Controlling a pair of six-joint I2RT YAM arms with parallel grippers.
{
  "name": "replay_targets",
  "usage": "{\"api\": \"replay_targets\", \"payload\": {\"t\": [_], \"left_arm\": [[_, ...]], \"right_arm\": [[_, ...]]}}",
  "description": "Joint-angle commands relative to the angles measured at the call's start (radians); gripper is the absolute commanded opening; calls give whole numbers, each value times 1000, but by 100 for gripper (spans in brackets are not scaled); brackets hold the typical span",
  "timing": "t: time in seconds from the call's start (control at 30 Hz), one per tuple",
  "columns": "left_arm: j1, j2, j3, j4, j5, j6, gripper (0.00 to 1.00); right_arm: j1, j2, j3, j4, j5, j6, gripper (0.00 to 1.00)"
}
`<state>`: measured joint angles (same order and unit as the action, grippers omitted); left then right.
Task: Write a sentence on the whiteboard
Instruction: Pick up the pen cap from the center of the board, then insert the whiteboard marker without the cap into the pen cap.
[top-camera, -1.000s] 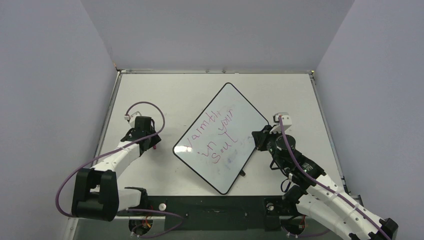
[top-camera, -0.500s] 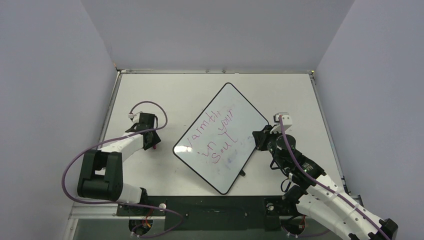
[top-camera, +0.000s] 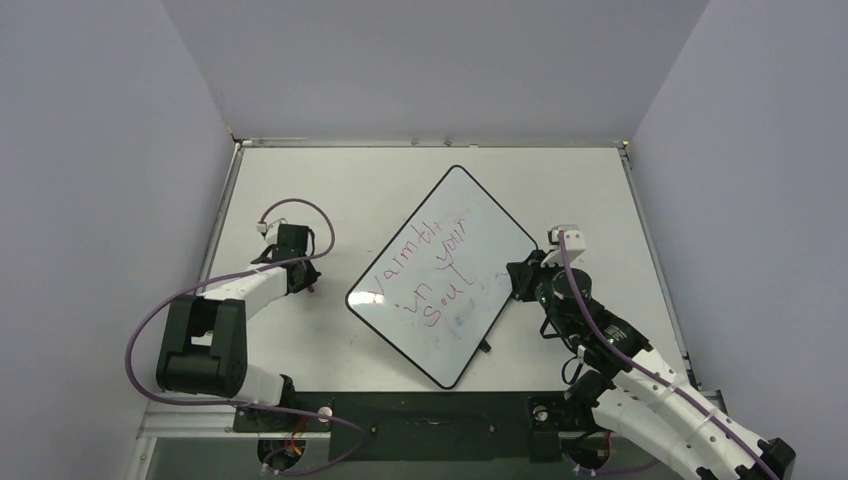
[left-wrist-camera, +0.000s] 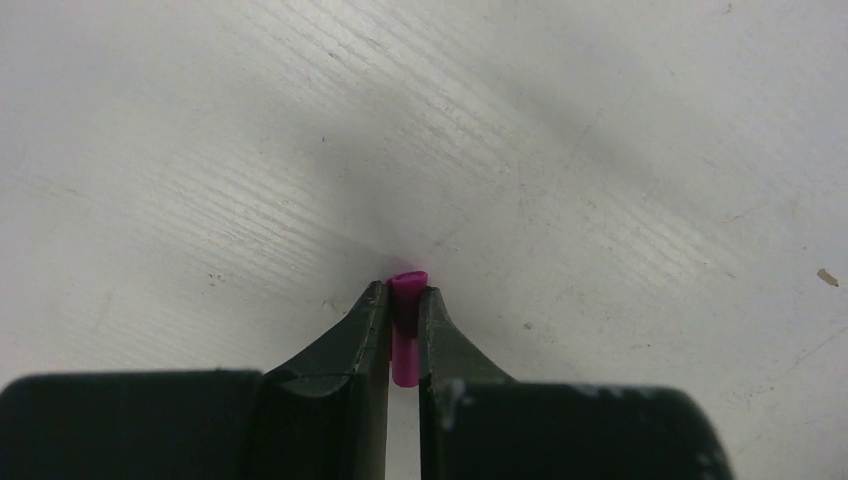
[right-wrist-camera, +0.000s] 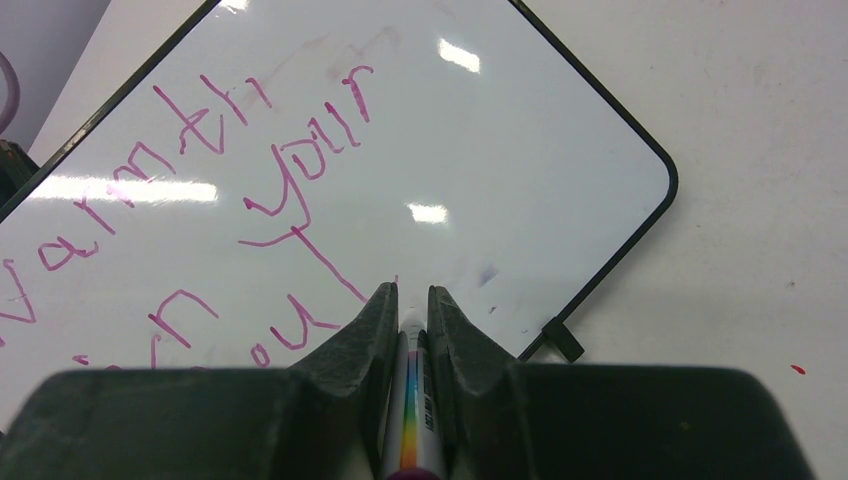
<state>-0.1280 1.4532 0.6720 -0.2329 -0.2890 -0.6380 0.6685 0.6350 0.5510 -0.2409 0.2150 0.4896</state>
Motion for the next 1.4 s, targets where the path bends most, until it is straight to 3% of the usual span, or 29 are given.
{"api": "replay_targets", "payload": {"t": [0.0,0.3,0.6,0.93,1.37], "left_arm": [[6,2,-31,39,51,3,0],[35,-172,-101,124,98,5,0],[57,-530,-209,213,118,33,0],[63,-765,-253,300,122,-28,0],[26,-781,-107,315,220,-263,0]], "right_arm": [[-4,9,33,15,28,-9,0],[-4,40,65,16,32,-2,0],[-3,53,66,51,24,17,0],[-2,60,60,126,-6,60,0],[-2,47,-1,435,-69,196,0]]}}
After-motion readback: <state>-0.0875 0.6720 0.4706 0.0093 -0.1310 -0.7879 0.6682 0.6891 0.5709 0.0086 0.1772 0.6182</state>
